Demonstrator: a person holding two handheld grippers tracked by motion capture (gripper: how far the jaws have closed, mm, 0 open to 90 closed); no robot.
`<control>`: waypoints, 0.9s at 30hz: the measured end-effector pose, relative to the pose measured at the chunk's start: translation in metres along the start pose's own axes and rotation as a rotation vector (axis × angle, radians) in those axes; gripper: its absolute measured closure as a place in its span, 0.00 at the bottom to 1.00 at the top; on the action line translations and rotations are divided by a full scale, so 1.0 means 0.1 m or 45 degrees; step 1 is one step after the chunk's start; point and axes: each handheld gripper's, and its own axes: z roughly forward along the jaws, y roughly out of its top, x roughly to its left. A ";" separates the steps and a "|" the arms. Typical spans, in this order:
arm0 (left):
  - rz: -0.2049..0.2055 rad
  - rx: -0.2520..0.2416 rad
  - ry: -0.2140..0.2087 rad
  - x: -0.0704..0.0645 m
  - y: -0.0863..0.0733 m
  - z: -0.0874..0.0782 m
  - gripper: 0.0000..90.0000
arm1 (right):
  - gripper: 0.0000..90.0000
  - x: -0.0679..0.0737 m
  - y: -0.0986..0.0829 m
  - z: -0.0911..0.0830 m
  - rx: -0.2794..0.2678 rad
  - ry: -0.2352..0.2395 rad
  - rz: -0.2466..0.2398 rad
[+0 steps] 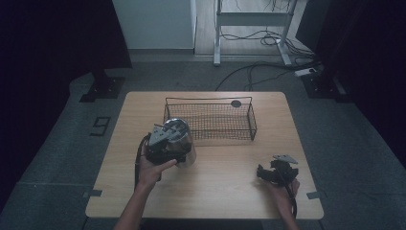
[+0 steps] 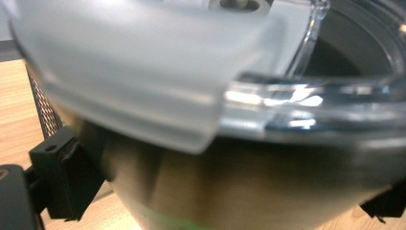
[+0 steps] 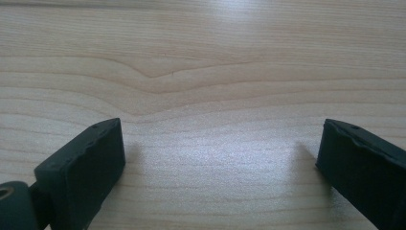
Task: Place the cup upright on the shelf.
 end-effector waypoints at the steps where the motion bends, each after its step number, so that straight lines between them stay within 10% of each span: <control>1: 0.002 0.001 0.005 0.00 0.01 0.00 0.04 | 0.03 0.00 0.00 0.00 0.000 0.000 -0.001; 27: 0.024 -0.006 0.035 0.06 0.27 0.17 0.04 | 0.03 0.00 0.00 0.00 -0.002 0.003 -0.002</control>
